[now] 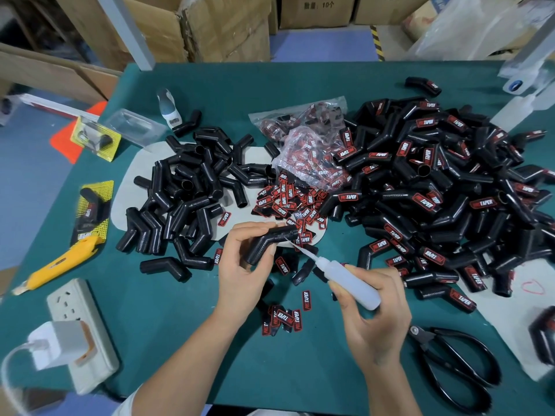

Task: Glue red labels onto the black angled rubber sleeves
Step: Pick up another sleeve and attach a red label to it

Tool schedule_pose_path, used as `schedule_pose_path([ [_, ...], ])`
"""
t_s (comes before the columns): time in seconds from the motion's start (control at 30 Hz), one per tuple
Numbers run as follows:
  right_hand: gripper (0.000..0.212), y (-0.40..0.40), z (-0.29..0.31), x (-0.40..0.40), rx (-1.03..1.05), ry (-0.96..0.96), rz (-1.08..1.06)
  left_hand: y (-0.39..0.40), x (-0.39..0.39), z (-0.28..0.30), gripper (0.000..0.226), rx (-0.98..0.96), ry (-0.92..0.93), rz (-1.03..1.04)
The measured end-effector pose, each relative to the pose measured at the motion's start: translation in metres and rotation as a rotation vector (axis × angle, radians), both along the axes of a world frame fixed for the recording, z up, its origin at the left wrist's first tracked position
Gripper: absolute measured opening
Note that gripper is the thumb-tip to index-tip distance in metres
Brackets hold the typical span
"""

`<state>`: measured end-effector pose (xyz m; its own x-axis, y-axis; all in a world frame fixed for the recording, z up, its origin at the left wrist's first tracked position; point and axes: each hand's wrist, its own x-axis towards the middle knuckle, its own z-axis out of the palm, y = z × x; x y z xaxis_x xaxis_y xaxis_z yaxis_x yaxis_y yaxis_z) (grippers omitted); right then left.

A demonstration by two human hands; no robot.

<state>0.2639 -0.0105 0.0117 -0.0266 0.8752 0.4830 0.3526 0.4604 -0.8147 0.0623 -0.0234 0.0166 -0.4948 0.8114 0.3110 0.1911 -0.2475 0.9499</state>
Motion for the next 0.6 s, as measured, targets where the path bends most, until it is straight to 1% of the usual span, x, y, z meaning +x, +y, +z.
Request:
schedule_pose_path([
  [0.23, 0.022, -0.0003, -0.0005, -0.0008, 0.004, 0.001, 0.007, -0.0006, 0.0007, -0.0004, 0.040, -0.013, -0.009, -0.004],
  [0.47, 0.025, -0.0013, 0.0011, -0.0032, 0.015, 0.001, 0.020, 0.0005, -0.0002, -0.0019, 0.041, -0.004, -0.011, -0.004],
  [0.6, 0.022, 0.0008, 0.0010, 0.0023, 0.006, 0.000, -0.017, 0.0001, -0.0012, 0.0001, 0.042, -0.009, -0.006, 0.002],
])
